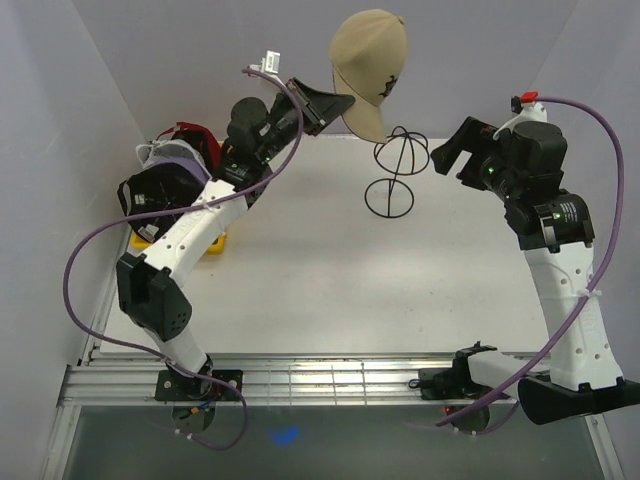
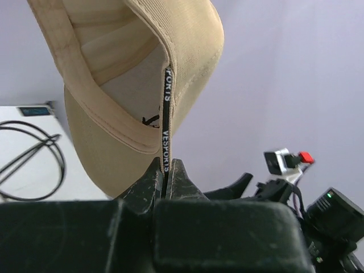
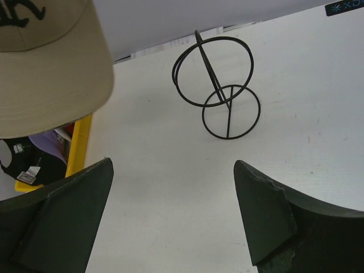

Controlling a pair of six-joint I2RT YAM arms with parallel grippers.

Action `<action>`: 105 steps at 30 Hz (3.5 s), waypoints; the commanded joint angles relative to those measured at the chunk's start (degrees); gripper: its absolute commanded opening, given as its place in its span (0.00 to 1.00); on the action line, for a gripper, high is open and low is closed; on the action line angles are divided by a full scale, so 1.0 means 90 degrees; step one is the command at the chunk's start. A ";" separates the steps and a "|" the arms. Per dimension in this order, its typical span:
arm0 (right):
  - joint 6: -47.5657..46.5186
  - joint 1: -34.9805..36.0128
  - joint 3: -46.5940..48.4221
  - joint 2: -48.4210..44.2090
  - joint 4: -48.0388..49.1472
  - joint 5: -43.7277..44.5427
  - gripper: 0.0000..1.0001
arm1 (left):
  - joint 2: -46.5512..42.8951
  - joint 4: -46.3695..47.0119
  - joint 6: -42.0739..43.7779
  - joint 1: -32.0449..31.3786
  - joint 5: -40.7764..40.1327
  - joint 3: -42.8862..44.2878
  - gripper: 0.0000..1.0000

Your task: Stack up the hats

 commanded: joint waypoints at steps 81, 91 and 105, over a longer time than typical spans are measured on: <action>0.0170 -0.1053 -0.1088 -0.0336 0.0287 -0.2050 0.95 | 0.4341 0.8308 -0.4654 -0.0690 -0.0045 -0.2641 0.00; 0.0150 -0.1053 -0.1224 -0.0336 0.0326 -0.2069 0.95 | 0.4488 0.8438 -0.4996 -0.0690 -0.0173 -0.2847 0.00; 0.0131 -0.1053 -0.1400 -0.0395 0.0365 -0.2079 0.95 | 0.4293 0.8398 -0.4986 -0.0670 -0.0124 -0.3364 0.48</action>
